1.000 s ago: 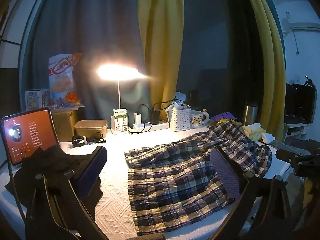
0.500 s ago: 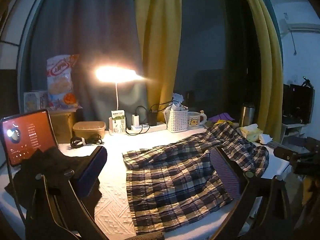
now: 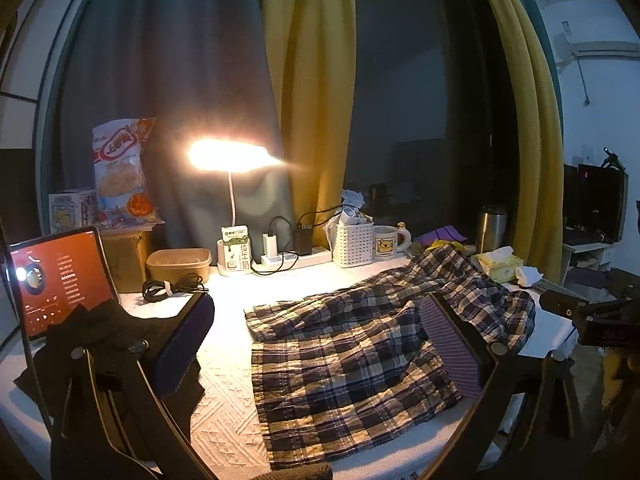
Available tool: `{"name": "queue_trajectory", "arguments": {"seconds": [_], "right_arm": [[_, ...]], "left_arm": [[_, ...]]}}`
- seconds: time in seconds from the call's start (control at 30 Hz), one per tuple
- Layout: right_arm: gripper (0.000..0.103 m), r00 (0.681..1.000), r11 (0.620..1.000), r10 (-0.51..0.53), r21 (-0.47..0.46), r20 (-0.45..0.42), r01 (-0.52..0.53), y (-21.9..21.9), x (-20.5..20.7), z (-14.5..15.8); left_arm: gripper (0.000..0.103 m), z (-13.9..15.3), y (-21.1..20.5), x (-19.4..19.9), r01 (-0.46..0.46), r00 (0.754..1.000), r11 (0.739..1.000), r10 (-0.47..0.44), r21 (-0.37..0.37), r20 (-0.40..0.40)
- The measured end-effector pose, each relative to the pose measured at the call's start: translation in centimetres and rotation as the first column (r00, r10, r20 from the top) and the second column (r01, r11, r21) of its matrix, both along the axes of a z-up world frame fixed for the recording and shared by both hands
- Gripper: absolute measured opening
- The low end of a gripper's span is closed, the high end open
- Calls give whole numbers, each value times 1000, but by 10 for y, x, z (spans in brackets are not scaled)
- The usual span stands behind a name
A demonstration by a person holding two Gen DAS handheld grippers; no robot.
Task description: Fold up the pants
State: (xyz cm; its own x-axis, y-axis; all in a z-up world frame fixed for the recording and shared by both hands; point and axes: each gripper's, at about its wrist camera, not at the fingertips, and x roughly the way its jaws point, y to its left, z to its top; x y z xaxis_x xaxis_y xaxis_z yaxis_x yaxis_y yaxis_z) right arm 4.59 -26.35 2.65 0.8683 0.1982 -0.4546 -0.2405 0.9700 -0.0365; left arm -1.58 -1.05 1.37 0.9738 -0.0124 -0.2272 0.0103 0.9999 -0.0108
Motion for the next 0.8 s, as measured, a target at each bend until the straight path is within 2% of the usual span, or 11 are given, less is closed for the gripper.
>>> {"name": "queue_trajectory", "arguments": {"seconds": [0.8], "right_arm": [[96,1000,1000,0,-5,4,0,2,-1,0]], "left_arm": [[102,-1,4,-3,-17,1000,1000,16,-21,-15]]}}
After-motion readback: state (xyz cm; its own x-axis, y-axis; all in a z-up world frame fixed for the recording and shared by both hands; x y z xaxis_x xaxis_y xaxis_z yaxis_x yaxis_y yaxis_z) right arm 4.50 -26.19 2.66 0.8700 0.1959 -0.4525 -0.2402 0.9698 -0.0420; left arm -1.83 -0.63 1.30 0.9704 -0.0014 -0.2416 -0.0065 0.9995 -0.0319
